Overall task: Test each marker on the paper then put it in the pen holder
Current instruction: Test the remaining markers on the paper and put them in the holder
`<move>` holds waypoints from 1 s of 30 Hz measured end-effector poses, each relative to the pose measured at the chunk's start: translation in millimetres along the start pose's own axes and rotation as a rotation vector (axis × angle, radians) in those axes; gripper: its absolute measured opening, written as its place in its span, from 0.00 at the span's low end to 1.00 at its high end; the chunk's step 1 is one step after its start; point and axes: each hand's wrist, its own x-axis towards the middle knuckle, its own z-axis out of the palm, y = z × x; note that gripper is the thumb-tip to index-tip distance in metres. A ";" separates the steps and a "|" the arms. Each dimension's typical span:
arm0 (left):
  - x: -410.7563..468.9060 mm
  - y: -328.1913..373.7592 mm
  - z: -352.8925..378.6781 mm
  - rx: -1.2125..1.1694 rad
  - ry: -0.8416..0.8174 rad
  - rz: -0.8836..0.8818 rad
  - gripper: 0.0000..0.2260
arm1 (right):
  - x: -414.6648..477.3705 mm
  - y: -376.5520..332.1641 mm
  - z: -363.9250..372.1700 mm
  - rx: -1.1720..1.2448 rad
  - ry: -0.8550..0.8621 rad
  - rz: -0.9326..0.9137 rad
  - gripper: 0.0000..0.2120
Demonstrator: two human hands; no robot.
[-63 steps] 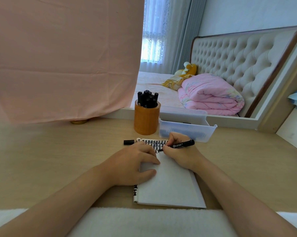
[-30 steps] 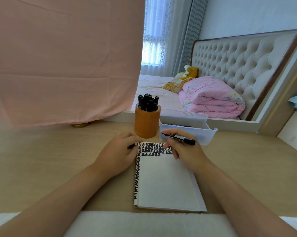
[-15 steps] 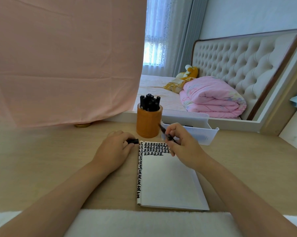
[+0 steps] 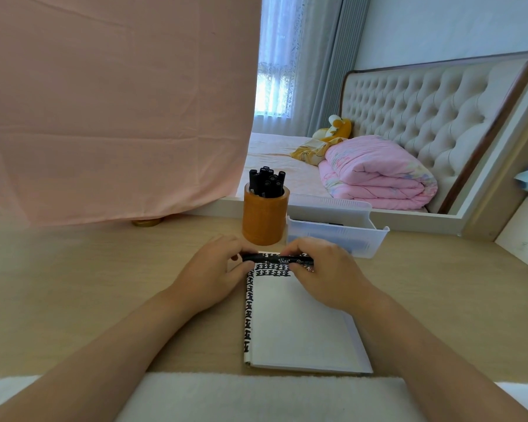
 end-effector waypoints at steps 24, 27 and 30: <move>3.4 21.6 -10.4 -0.117 -0.062 0.040 0.10 | 0.0 -12.7 -9.8 -0.206 0.047 -0.266 0.13; 4.3 20.7 -13.3 -0.069 -0.072 0.069 0.09 | 1.2 -14.7 -9.6 -0.089 -0.087 -0.129 0.14; 7.3 15.3 -9.2 0.014 -0.093 0.067 0.09 | 1.5 -15.3 -7.8 -0.055 -0.154 -0.076 0.14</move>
